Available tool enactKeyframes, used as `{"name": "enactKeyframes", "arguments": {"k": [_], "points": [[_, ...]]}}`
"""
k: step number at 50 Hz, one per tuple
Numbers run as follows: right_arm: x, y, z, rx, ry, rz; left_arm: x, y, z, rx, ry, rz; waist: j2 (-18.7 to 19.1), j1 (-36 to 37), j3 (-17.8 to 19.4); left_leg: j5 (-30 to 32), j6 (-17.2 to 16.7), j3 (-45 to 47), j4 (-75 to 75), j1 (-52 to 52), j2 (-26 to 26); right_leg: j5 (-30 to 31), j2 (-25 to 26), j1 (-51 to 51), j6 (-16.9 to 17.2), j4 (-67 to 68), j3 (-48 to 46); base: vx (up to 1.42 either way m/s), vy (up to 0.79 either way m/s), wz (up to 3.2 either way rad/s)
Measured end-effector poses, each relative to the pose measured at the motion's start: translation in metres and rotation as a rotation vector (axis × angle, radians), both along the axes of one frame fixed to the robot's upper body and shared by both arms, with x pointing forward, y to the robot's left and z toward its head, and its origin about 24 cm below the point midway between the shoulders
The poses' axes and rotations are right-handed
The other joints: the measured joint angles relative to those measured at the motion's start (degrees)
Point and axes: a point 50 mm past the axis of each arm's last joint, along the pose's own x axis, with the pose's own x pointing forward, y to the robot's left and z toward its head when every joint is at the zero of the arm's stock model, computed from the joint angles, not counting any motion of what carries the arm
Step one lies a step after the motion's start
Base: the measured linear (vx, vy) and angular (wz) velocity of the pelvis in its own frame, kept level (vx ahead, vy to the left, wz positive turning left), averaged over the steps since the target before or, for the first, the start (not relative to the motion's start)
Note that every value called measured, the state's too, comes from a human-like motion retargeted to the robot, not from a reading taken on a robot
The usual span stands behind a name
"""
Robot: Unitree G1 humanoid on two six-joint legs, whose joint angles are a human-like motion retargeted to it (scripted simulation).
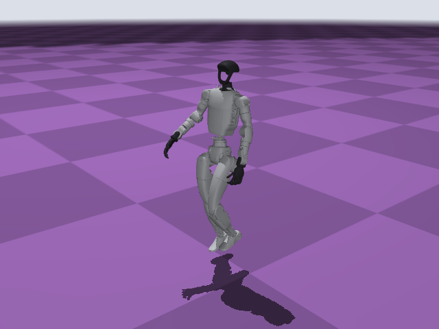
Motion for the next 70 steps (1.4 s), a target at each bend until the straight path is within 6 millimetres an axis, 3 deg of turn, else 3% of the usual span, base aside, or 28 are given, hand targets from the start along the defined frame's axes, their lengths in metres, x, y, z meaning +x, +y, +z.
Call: {"name": "enactKeyframes", "arguments": {"k": [9,15,23,30,31,32,33,34,35,37,39,41,42,43,44,45,47,49,55,58,62,70], "points": [[0.06,0.025,0.033,-0.001,-0.145,0.142,0.044,0.023,0.013,0.104,-0.098,0.038,0.98,8.32,-3.26,11.56,-2.26,5.61,-29.16,6.45,5.33,-3.37,1.53,13.55,1.84,4.23,3.52,0.41,0.05,-0.56],[0.085,0.042,0.052,0.025,-0.219,0.191,0.063,0.037,0.023,0.131,-0.174,0.145,1.49,9.77,-3.89,21.39,-2.41,16.95,-43.54,11.04,10.65,-4.17,1.68,17.03,2.17,5.53,5.0,0.34,0.11,-0.29],[0.092,0.044,0.064,0.063,-0.275,0.136,0.078,0.054,0.035,0.175,-0.239,0.247,-0.01,8.21,0.25,25.63,-4.12,28.91,-49.52,10.02,13.95,-4.74,2.03,15.11,2.16,3.05,4.82,0.28,0.14,0.2],[0.07,0.026,0.048,0.06,-0.25,-0.003,0.097,0.049,0.042,0.17,-0.337,0.25,-2.18,10.59,8.0,20.86,-6.1,26.68,-55.7,4.6,8.93,-2.92,1.93,9.35,4.13,-0.07,3.74,0.33,0.17,0.68],[0.065,0.027,0.042,0.047,-0.216,0.019,0.1,0.047,0.043,0.172,-0.37,0.237,-1.22,9.73,9.79,20.77,-6.91,23.01,-56.58,5.11,9.7,12.5,8.27,12.74,8.45,-2.78,14.68,0.97,-0.23,1.88],[0.056,0.023,0.034,0.018,-0.164,0.038,0.102,0.04,0.042,0.134,-0.404,0.259,-2.05,9.04,12.75,18.73,-6.25,19.98,-56.65,6.82,6.42,24.31,13.39,15.47,11.34,11.22,19.65,2.26,-0.28,2.29],[0.038,0.012,0.022,-0.04,-0.078,0.051,0.1,0.021,0.036,0.022,-0.438,0.356,-6.43,8.7,18.08,12.79,-2.62,18.24,-55.12,10.93,-4.93,28.92,16.09,16.92,11.34,58.63,12.66,2.42,-0.12,1.15],[0.031,0.003,0.019,-0.078,-0.038,0.053,0.091,0.014,0.03,-0.029,-0.429,0.437,-9.28,9.84,21.99,10.07,-1.11,19.23,-54.46,12.1,-10.42,30.45,7.09,13.15,11.34,80.95,5.48,1.72,-0.06,-0.32],[0.029,-0.003,0.02,-0.107,-0.022,0.049,0.078,0.012,0.024,-0.048,-0.401,0.51,-11.35,11.7,25.19,8.97,-0.64,21.6,-54.23,11.8,-12.98,30.45,-7.76,6.79,11.34,90.73,-1.79,0.43,-0.02,-0.72],[0.028,-0.008,0.021,-0.122,-0.016,0.035,0.064,0.008,0.018,-0.061,-0.36,0.552,-13.82,11.79,28.1,8.11,-0.65,20.96,-53.88,10.8,-17.26,30.45,-16.59,2.67,11.34,98.83,-2.2,0.29,0.11,0.46],[0.03,-0.01,0.024,-0.126,-0.026,0.035,0.053,0.003,0.013,-0.077,-0.328,0.571,-16.42,10.66,29.67,7.14,-0.59,18.46,-53.0,10.46,-22.23,30.45,-15.44,1.22,9.99,105.02,1.34,0.58,0.23,1.63],[0.036,-0.004,0.029,-0.115,-0.062,0.068,0.038,0.002,0.009,-0.083,-0.299,0.586,-18.23,9.25,29.74,6.46,-0.16,15.5,-52.13,10.31,-25.05,30.45,-12.14,0.41,5.8,109.32,4.59,0.4,0.43,1.39],[0.039,0.007,0.031,-0.08,-0.102,0.098,0.022,0.009,0.007,-0.031,-0.242,0.523,-13.83,9.21,25.76,9.36,-1.3,13.68,-54.93,9.66,-19.22,27.18,-7.16,-3.07,5.73,94.67,5.37,-0.98,0.95,0.24],[0.04,0.027,0.029,0.005,-0.167,0.126,-0.01,0.025,0.003,0.107,-0.08,0.316,0.29,10.32,13.96,18.12,-5.4,11.22,-63.99,7.92,-1.22,17.35,5.84,-12.01,9.83,47.64,6.39,-1.36,1.04,0.08],[0.038,0.033,0.03,0.04,-0.2,0.123,-0.028,0.029,0.002,0.133,-0.008,0.27,5.89,10.28,9.39,20.86,-7.07,9.18,-66.99,8.01,5.0,11.37,10.41,-16.39,9.86,34.16,5.94,-1.0,0.82,0.39],[0.036,0.032,0.03,0.049,-0.217,0.107,-0.038,0.026,0.0,0.111,0.012,0.304,7.23,9.67,8.43,20.58,-7.53,7.35,-66.98,9.0,5.35,7.31,10.77,-18.49,7.86,37.44,4.76,0.09,0.31,1.17],[0.029,0.029,0.027,0.044,-0.208,0.093,-0.049,0.024,-0.001,0.114,0.054,0.288,8.69,8.97,6.78,19.75,-8.0,3.95,-66.75,11.28,5.19,6.76,8.65,-22.33,3.43,42.93,0.41,0.45,0.13,1.62],[0.023,0.026,0.024,0.042,-0.2,0.073,-0.048,0.024,-0.001,0.112,0.05,0.282,9.62,8.14,5.14,18.89,-8.2,-0.32,-65.93,13.27,4.42,5.71,8.05,-25.17,0.87,46.08,-1.25,0.45,0.1,2.03],[-0.003,0.012,0.01,0.023,-0.127,0.026,-0.013,0.018,0.001,0.074,-0.071,0.318,10.46,6.97,-0.31,16.83,-8.52,-15.31,-62.34,19.86,0.77,-0.68,5.36,-29.82,-3.9,47.73,-3.86,0.44,0.08,2.51],[-0.016,0.007,0.005,0.011,-0.076,0.046,0.0,0.01,0.001,0.026,-0.115,0.351,9.84,6.65,-3.67,16.48,-8.8,-23.55,-61.4,23.99,-0.94,-3.88,4.34,-31.04,-5.03,46.65,-3.3,0.44,0.07,2.67],[-0.024,0.004,0.004,-0.003,-0.033,0.105,0.001,0.004,0.0,-0.007,-0.112,0.371,8.5,6.29,-7.92,16.31,-9.15,-33.81,-61.9,30.82,-1.87,-6.55,4.27,-32.42,-6.01,46.06,-1.37,0.43,0.06,2.38],[-0.001,0.007,0.012,-0.016,-0.073,0.191,-0.019,0.025,-0.001,0.105,0.022,0.314,5.87,3.14,-12.43,16.07,-9.91,-48.69,-63.67,43.35,-0.98,-3.14,6.17,-33.25,-4.21,38.0,-1.72,0.39,0.02,1.82]]}}
